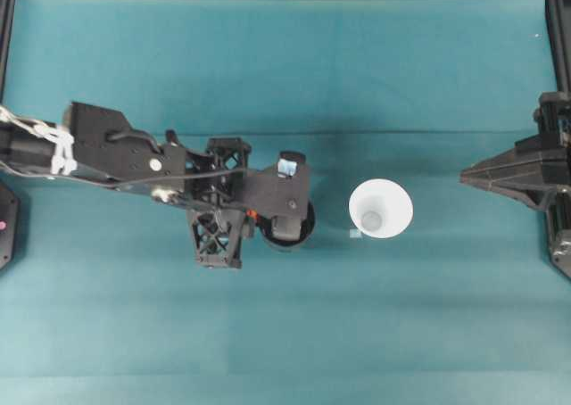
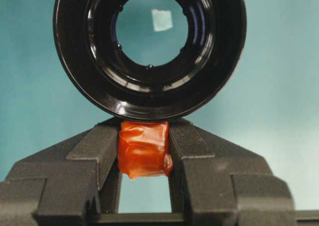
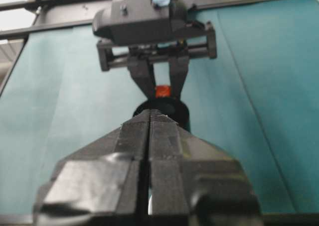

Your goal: Put the paper cup into the moved red handle cup holder.

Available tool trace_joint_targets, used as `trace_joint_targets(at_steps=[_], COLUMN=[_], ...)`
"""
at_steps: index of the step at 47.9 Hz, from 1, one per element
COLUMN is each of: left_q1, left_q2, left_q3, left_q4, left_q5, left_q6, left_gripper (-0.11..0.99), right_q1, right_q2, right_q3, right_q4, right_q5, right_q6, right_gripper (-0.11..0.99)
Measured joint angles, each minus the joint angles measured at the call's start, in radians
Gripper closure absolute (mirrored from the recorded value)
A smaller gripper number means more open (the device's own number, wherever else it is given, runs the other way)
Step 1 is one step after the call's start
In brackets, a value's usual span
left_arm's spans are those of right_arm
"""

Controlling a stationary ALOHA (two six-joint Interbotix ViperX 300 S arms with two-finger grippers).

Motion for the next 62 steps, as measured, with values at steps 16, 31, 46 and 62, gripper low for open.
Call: trace_joint_targets(at_steps=[16,31,46,62], left_q1=[-0.003,-0.003,-0.003,-0.003], left_q2=[0.038,0.048,0.048,0.048], left_q3=[0.000,0.002,0.002,0.008], left_q4=[0.000,0.000,0.002,0.000], left_q5=[-0.021,-0.025,-0.057,-0.048], left_q6=[0.005,0.006,0.008,0.005], left_gripper=[0.61,0.61,0.61,0.60], right_q1=[-0.005,-0.003,-0.006,-0.005], right_q2=[0.000,0.000,0.002,0.000], right_q3=[0.000,0.000,0.000,0.000], right_q4=[-0.002,-0.002,-0.002,-0.002], right_q5=[0.000,0.000,0.000,0.011], right_q6=[0.000,0.000,0.000,0.000], right_gripper=[0.99,0.99,0.99,0.99])
